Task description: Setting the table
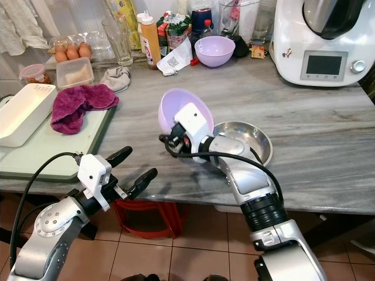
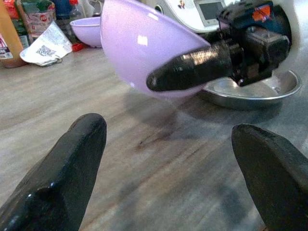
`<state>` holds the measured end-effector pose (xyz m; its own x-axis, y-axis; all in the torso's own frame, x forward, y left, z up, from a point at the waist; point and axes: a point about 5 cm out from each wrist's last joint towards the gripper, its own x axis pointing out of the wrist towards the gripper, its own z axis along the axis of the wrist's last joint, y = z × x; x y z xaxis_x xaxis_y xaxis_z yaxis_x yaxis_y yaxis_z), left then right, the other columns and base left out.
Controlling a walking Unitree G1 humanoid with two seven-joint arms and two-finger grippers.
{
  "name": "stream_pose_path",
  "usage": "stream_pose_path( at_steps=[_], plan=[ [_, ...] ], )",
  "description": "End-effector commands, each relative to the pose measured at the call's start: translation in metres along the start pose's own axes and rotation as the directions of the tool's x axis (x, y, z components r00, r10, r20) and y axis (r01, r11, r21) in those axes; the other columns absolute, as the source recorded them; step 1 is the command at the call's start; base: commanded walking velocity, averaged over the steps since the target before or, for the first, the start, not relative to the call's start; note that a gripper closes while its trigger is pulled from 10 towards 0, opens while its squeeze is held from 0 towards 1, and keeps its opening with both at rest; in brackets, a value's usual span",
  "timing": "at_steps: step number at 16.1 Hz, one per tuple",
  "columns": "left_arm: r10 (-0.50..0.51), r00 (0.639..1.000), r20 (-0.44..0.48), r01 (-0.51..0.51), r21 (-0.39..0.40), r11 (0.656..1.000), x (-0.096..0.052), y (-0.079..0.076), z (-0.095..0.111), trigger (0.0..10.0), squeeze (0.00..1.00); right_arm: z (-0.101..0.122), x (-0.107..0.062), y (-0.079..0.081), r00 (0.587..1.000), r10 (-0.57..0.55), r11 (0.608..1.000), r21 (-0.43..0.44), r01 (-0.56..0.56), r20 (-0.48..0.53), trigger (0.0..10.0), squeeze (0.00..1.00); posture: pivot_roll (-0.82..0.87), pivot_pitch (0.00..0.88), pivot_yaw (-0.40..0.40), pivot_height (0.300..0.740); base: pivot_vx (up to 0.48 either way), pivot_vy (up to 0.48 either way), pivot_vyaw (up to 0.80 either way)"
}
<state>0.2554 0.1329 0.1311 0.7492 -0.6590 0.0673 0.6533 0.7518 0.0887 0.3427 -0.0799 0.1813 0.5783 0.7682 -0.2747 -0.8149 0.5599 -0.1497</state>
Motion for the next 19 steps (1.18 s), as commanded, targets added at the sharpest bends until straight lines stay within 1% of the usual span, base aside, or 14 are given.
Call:
stream_pose_path(
  at_steps=[1,2,4,5,6,11,13,16,19],
  plan=[
    [-0.018,1.0,-0.001,0.018,0.004,1.0,0.0,-0.001,0.003,10.0,0.0,0.007,0.001,0.001,0.999,0.026,0.999,-0.03,-0.027,-0.018,10.0,0.0,-0.14,0.131,0.055,0.74,0.0,0.0,0.0],
    [-0.019,1.0,0.0,0.019,0.003,1.0,0.0,-0.001,0.004,10.0,0.0,0.004,-0.001,0.001,0.998,0.041,0.997,-0.063,-0.044,-0.05,10.0,0.0,-0.14,0.129,0.057,0.74,0.0,0.0,0.0],
    [-0.022,1.0,-0.001,0.022,0.001,1.0,0.001,-0.001,0.003,10.0,0.0,0.002,-0.002,0.001,0.997,0.042,0.996,-0.075,-0.047,-0.067,10.0,0.0,-0.14,0.129,0.058,0.74,0.0,0.0,0.0],
    [-0.023,1.0,-0.002,0.023,-0.003,1.0,0.001,-0.002,0.003,10.0,0.0,0.001,-0.003,0.0,0.996,0.041,0.996,-0.079,-0.047,-0.074,10.0,0.46,-0.14,0.129,0.058,0.74,0.0,0.0,0.0],
    [-0.026,1.0,-0.003,0.026,-0.006,1.0,0.001,-0.002,0.003,10.0,0.0,0.001,-0.003,0.0,0.996,0.04,0.995,-0.092,-0.048,-0.081,10.0,1.0,-0.14,0.128,0.058,0.74,0.0,0.0,0.0],
    [-0.035,0.999,-0.008,0.035,-0.014,0.999,0.002,-0.004,0.002,10.0,0.0,0.0,-0.004,0.0,0.996,0.033,0.992,-0.123,-0.043,-0.083,10.0,1.0,-0.14,0.13,0.059,0.74,0.0,0.0,0.0],
    [-0.034,0.999,-0.008,0.034,-0.016,0.999,0.002,-0.005,0.002,10.0,0.0,0.003,-0.004,-0.001,0.998,0.022,0.99,-0.138,-0.031,-0.066,10.0,1.0,-0.14,0.129,0.059,0.74,0.0,0.0,0.0],
    [-0.035,0.999,-0.009,0.035,-0.018,0.999,0.002,-0.005,0.001,10.0,0.0,0.01,-0.005,-0.003,0.999,0.006,0.99,-0.143,-0.011,-0.034,10.0,1.0,-0.14,0.128,0.06,0.74,0.0,0.0,0.0],
    [-0.033,0.999,-0.009,0.033,-0.019,0.999,0.003,-0.004,0.001,10.0,0.0,0.024,-0.009,-0.009,0.998,-0.043,0.988,-0.144,0.048,0.037,10.0,1.0,-0.15,0.126,0.063,0.74,0.0,0.0,0.0]
  ],
)
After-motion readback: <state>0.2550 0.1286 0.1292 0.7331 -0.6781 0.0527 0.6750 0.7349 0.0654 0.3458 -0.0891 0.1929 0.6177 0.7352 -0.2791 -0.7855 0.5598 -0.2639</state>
